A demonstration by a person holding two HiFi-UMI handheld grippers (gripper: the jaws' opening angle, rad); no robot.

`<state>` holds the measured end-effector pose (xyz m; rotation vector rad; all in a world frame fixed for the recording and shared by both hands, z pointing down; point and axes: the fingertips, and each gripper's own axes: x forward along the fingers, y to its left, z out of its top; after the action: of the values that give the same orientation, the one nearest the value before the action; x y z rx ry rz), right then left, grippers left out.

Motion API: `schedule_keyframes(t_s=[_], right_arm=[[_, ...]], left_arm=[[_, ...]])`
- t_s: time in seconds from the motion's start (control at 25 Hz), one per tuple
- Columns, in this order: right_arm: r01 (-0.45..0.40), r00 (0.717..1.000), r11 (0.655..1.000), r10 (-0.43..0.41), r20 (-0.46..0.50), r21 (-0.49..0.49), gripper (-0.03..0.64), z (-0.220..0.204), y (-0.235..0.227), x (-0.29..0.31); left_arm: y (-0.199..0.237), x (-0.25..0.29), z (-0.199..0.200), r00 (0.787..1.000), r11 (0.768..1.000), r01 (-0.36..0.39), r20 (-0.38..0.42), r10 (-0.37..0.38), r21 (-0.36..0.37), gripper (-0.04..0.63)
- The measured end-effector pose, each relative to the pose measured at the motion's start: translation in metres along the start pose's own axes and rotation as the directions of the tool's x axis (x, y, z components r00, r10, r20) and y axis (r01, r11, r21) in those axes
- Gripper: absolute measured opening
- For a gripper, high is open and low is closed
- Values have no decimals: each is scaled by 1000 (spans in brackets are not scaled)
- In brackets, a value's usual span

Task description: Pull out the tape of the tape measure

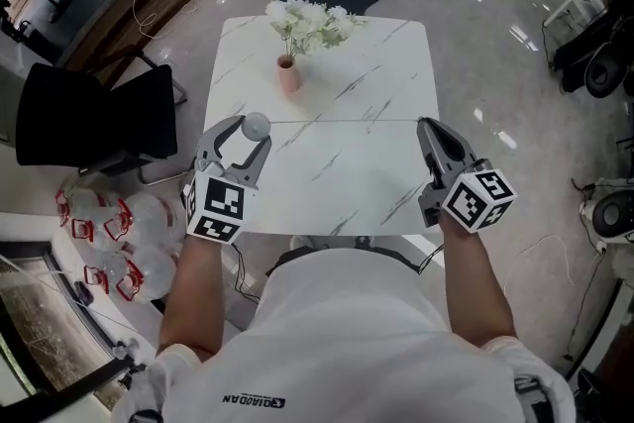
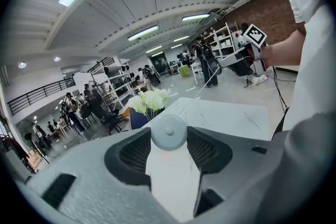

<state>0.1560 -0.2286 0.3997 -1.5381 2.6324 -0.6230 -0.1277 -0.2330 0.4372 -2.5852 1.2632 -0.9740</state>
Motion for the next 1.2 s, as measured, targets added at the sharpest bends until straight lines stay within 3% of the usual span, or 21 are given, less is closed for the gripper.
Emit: schedule_keyframes(t_s=[0.24,0.48,0.92,1.2], right_arm=[[60,992,998,-57,-116,19,18,-53,-30,21],[131,965,990,-114,-238,55,18,-119,-67,43],[195,883,980,-155,-442,46,18,-214,-109,75],[211,834,977,-173,-524,12,18,-244,-121,86]], left_arm=[[-20,45,-50,991,996,86,-102,-89,-32,222],[-46,95,-106,961,984,165,-213,-176,-69,222],[-73,151,-179,880,954,265,-370,-299,-140,224],[-79,165,-198,852,943,288,-405,-333,-169,224]])
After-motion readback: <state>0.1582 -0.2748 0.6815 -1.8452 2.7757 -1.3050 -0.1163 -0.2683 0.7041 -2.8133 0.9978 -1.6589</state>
